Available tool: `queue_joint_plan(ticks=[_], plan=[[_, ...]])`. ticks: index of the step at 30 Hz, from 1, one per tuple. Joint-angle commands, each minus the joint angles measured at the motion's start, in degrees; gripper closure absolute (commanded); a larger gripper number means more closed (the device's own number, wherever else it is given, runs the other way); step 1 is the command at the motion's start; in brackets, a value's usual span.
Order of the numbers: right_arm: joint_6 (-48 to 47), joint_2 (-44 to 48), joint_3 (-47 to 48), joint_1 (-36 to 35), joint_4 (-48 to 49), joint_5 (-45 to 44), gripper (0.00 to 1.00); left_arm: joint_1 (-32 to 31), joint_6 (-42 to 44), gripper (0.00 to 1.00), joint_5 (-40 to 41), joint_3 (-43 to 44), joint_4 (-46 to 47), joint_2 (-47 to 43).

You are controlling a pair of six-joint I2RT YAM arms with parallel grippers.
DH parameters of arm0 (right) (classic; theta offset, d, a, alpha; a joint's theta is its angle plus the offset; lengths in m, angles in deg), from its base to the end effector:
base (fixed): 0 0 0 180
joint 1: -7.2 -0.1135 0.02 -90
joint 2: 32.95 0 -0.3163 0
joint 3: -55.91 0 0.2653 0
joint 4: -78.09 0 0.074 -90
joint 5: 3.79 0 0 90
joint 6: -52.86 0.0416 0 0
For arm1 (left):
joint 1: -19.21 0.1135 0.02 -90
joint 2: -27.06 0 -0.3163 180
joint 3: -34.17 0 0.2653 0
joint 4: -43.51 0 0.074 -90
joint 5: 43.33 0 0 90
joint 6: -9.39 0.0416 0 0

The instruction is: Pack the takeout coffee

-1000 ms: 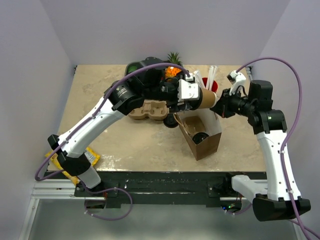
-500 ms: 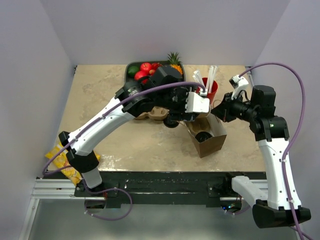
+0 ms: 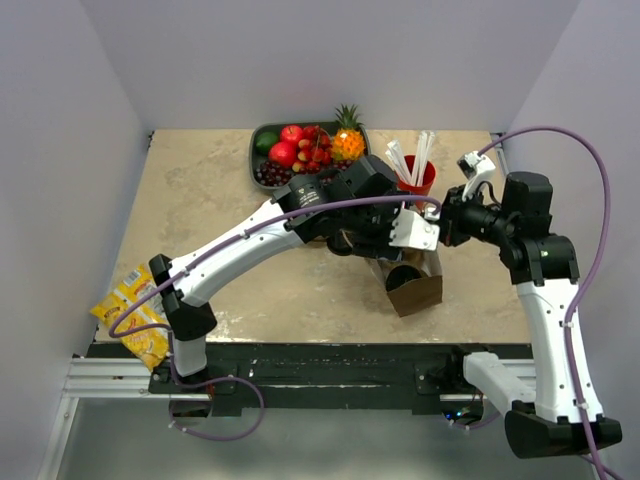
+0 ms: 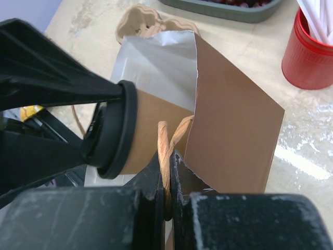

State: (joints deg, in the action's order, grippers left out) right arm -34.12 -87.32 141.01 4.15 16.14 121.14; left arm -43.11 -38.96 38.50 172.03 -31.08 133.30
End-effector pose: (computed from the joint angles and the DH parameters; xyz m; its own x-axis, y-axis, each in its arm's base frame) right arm 0.1547 0.0321 0.4501 -0.5449 0.0142 -0.8384 -0.5046 0.7930 0.3414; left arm 0.1892 -0.3735 0.4778 0.3781 0.6954 -0.6111 0.9015 -0.1264 0.4139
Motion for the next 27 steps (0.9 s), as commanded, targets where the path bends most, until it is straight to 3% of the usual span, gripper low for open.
queue_joint_plan(ticks=[1, 5, 12, 18, 27], plan=[[0.6, 0.4, 3.6, -0.2, 1.1, 4.9, 1.00, 0.0, -1.6, 0.45, 2.6, -0.2, 3.9, -0.6], [1.2, -1.2, 5.4, -0.2, 0.8, 7.0, 1.00, 0.1, -5.4, 0.45, 3.7, 0.5, 6.0, 1.0], [1.1, -3.5, 6.5, -0.2, 0.4, 7.6, 1.00, 1.5, -9.9, 0.47, 4.6, -6.8, 11.2, -0.1], [0.5, -4.7, 7.6, -0.2, -0.8, 7.6, 1.00, 1.9, -10.8, 0.48, 8.0, -13.2, 15.9, -0.9], [0.5, -5.7, 7.5, -0.2, -1.2, 8.1, 1.00, 1.9, -11.8, 0.44, 13.7, -15.2, 23.5, 1.0]])
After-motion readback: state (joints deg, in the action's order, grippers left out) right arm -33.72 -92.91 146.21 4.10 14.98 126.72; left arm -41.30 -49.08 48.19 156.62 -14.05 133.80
